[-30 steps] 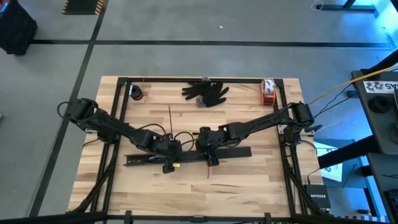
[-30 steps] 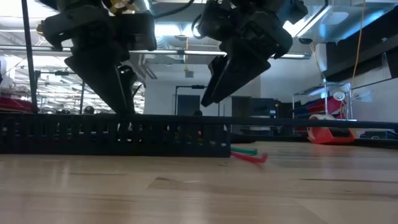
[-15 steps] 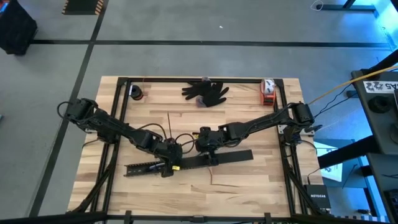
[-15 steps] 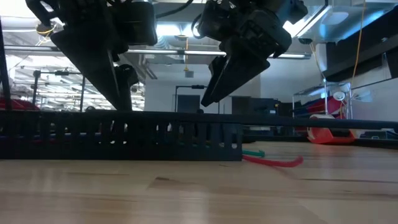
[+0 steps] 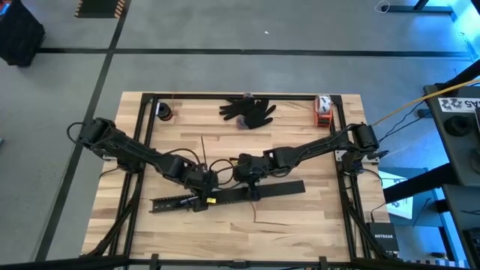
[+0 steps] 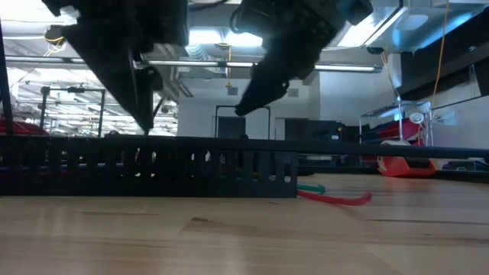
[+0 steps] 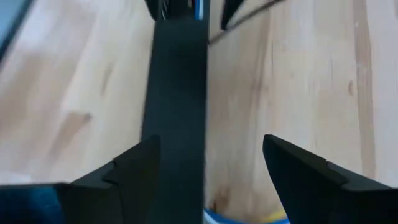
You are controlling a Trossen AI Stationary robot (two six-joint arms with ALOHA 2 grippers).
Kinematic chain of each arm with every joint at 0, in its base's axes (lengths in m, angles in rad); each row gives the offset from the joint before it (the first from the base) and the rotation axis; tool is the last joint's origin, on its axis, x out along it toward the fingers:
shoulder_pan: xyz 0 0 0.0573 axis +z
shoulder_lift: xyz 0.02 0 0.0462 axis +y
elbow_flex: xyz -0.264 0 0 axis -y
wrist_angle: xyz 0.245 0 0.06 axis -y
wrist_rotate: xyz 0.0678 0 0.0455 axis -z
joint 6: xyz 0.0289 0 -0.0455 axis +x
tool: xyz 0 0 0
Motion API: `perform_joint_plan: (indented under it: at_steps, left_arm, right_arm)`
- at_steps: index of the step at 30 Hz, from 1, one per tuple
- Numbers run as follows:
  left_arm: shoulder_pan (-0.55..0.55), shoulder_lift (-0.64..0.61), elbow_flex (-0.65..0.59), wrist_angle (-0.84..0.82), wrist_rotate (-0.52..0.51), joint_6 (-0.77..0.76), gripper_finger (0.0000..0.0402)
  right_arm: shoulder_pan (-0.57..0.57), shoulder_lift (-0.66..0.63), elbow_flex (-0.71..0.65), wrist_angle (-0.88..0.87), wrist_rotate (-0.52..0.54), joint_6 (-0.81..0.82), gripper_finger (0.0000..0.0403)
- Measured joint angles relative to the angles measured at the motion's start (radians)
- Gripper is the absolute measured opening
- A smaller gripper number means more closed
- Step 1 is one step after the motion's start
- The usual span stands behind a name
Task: Ziptie cables
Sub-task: Close the black cable duct lid
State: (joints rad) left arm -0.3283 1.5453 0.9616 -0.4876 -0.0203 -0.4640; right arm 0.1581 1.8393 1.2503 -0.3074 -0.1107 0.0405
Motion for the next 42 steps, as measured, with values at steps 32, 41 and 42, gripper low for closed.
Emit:
perform_joint_plan:
  at_steps: [32, 41, 42]
  left_arm:
    - [-0.11, 0.03, 0.064, 0.033, -0.204, -0.057, 0.0253]
    - [-0.099, 0.029, 0.083, 0.021, -0.127, -0.062, 0.0303]
    - [-0.097, 0.029, 0.082, 0.023, -0.118, -0.067, 0.0318]
  right_arm:
    - [0.104, 0.048, -0.003, 0.128, 0.148, 0.066, 0.0278]
    - [0.104, 0.047, -0.003, 0.126, 0.172, 0.092, 0.0278]
    - [0.104, 0.047, -0.003, 0.126, 0.172, 0.092, 0.0278]
